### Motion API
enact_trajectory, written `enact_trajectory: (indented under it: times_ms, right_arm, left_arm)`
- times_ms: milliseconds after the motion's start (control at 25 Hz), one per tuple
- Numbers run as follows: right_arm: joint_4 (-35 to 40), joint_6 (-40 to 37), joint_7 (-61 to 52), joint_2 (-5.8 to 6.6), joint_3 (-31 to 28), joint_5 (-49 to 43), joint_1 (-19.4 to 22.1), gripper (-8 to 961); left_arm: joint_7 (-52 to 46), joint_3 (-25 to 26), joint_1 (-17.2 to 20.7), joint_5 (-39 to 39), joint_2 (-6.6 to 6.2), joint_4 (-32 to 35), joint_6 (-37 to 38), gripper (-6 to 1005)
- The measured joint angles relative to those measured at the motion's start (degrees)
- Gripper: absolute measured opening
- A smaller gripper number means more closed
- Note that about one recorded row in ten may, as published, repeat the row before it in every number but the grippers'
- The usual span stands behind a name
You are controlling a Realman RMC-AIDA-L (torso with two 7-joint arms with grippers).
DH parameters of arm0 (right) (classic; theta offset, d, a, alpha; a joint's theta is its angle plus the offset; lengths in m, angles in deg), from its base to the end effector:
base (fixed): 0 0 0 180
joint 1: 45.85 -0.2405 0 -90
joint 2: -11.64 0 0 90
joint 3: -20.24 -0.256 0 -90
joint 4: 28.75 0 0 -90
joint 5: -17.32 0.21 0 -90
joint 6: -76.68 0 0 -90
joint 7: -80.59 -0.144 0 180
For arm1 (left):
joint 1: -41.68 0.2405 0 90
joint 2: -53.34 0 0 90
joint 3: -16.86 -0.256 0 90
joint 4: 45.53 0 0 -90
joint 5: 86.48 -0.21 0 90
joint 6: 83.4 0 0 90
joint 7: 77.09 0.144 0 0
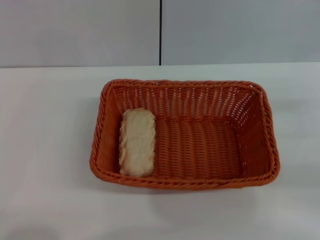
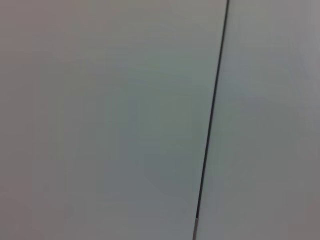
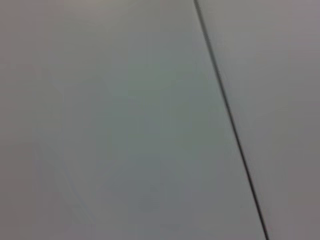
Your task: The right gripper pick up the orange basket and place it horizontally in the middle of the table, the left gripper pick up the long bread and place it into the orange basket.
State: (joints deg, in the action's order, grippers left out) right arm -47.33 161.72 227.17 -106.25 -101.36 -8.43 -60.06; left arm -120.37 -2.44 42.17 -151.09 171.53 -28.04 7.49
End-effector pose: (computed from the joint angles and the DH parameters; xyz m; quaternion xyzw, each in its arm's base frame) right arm 0.3382 0.2892 0.0840 -0.6204 0.1643 0.4623 0.6119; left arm -0.4191 0.1593 0.0978 -0.5933 -0.2783 -0.3743 0.6560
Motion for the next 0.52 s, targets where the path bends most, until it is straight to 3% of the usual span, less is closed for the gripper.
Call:
enact_trajectory:
  times_ms: [280,480,520]
  right_arm:
    - [-0.8,-0.9,0.0,1.57,0.2,-2.9,-0.7,545]
    - [-2.9,-0.5,0.1,-0.7,-0.2,-3.4,1.2,545]
    - [-3.1,-0.3,0.0,-1.16,-0.1,-3.4,1.7,545]
  left_arm:
    - [7.2,2.2,-0.8,-0.2,0.14,-6.2,0.4,259]
    - [8.5,3.3,0.7,-0.1,0.06,-7.2,2.0,504]
    - [8.4,3.4,0.8,-0.1,0.0,-7.3,2.5,504]
